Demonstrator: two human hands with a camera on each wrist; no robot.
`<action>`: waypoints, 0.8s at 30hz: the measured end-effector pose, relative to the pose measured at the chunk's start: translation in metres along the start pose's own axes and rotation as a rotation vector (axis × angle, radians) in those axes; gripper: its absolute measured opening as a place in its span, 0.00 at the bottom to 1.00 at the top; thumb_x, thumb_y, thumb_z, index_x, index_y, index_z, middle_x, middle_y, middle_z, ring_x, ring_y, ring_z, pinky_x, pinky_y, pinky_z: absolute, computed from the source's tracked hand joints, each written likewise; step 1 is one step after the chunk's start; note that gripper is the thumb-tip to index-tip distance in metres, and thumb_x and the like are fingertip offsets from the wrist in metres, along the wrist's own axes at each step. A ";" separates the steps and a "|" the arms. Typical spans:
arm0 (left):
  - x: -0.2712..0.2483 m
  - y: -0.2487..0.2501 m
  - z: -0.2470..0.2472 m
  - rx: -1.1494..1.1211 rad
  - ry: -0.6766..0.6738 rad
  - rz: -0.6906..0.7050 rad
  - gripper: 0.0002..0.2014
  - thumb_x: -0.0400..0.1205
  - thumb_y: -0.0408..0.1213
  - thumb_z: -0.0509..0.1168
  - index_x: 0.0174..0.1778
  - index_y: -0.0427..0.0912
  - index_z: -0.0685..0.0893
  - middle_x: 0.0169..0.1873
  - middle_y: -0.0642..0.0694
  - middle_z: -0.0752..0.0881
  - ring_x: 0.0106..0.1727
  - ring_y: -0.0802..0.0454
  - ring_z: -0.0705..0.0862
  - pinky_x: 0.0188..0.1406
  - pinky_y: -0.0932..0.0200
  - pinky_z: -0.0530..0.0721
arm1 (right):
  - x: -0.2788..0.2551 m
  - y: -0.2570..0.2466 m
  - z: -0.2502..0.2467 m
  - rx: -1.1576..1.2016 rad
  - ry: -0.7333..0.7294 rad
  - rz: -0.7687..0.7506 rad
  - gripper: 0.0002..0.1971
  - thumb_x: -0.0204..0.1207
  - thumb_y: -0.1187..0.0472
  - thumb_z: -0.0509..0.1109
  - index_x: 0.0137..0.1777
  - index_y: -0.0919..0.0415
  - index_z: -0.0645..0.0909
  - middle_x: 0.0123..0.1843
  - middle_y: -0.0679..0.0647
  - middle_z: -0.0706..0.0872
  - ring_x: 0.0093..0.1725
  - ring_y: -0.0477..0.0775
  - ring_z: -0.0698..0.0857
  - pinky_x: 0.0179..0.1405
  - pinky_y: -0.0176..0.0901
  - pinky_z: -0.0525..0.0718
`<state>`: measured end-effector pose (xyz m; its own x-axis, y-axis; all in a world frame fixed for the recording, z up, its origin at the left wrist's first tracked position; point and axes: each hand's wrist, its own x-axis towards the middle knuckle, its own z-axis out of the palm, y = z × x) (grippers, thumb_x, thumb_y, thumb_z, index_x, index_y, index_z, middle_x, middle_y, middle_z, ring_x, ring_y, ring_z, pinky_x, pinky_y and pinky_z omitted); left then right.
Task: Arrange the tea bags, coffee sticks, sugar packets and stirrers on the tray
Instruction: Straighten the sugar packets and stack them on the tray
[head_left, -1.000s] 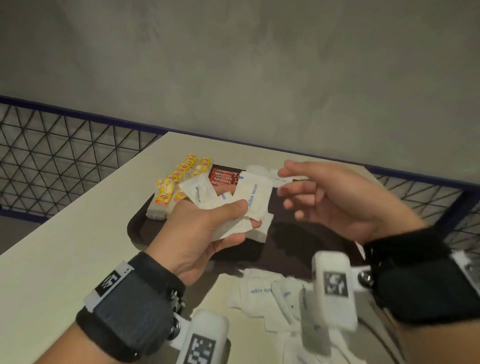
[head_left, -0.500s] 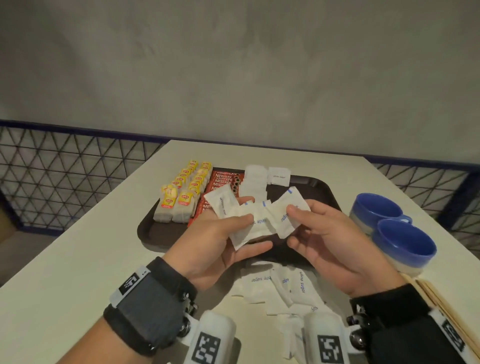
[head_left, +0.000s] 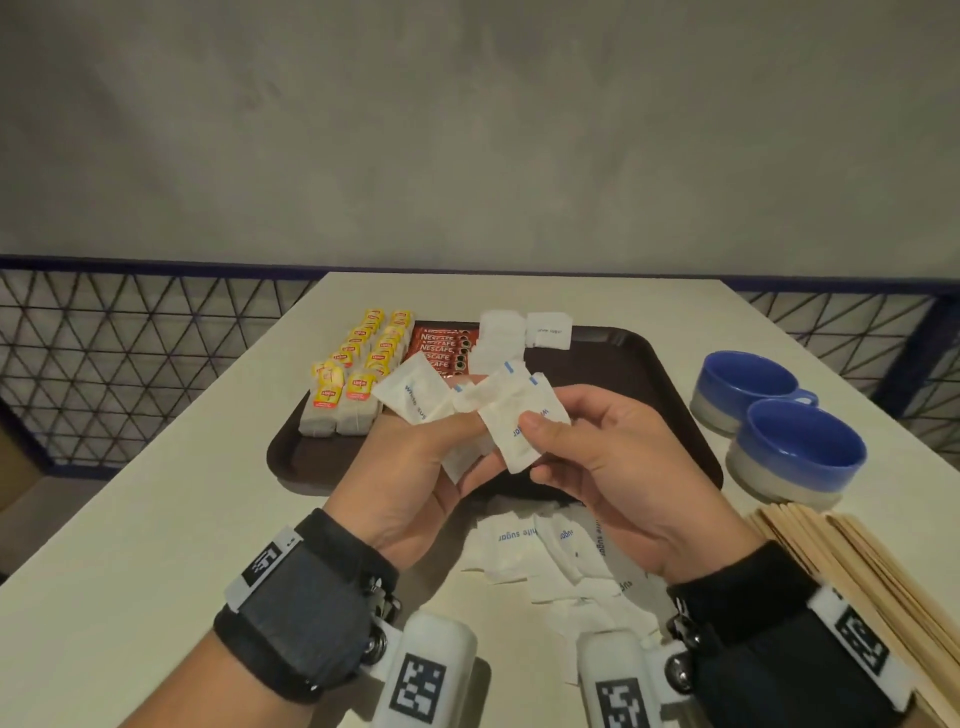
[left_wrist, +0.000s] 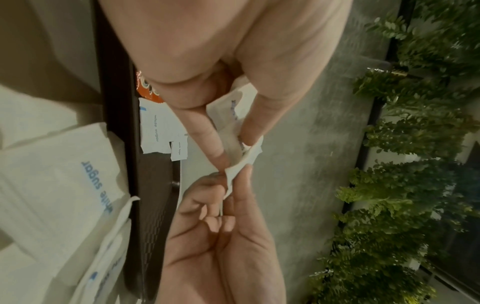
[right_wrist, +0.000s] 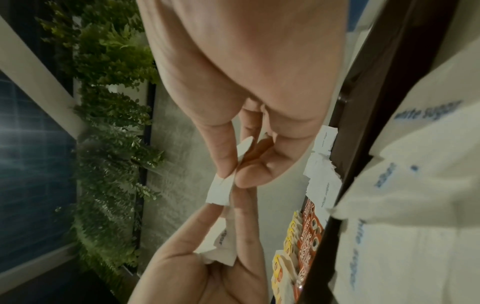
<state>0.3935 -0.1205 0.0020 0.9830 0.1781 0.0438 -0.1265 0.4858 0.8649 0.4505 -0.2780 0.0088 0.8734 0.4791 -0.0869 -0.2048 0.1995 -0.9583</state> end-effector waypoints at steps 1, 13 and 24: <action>0.000 0.000 0.000 -0.005 0.003 -0.010 0.18 0.81 0.26 0.67 0.67 0.38 0.86 0.59 0.40 0.92 0.60 0.43 0.92 0.53 0.50 0.91 | 0.000 0.001 0.000 -0.017 0.021 -0.012 0.10 0.77 0.68 0.76 0.58 0.68 0.87 0.51 0.66 0.94 0.45 0.56 0.88 0.39 0.40 0.89; 0.000 -0.004 0.000 0.068 0.119 -0.073 0.17 0.79 0.35 0.74 0.65 0.46 0.88 0.51 0.45 0.94 0.45 0.50 0.94 0.30 0.60 0.89 | 0.002 0.000 -0.003 -0.104 0.084 -0.088 0.08 0.77 0.64 0.79 0.54 0.62 0.88 0.50 0.63 0.94 0.38 0.53 0.83 0.34 0.43 0.83; -0.001 -0.004 0.001 0.063 0.123 -0.009 0.17 0.77 0.31 0.75 0.63 0.43 0.87 0.52 0.39 0.94 0.47 0.43 0.95 0.31 0.58 0.90 | 0.004 0.005 -0.004 -0.098 0.054 -0.102 0.08 0.78 0.58 0.77 0.54 0.58 0.93 0.56 0.71 0.89 0.38 0.50 0.80 0.33 0.42 0.80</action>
<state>0.3931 -0.1231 -0.0012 0.9600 0.2791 -0.0221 -0.1056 0.4342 0.8946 0.4552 -0.2786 0.0026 0.9107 0.4132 0.0002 -0.0718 0.1589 -0.9847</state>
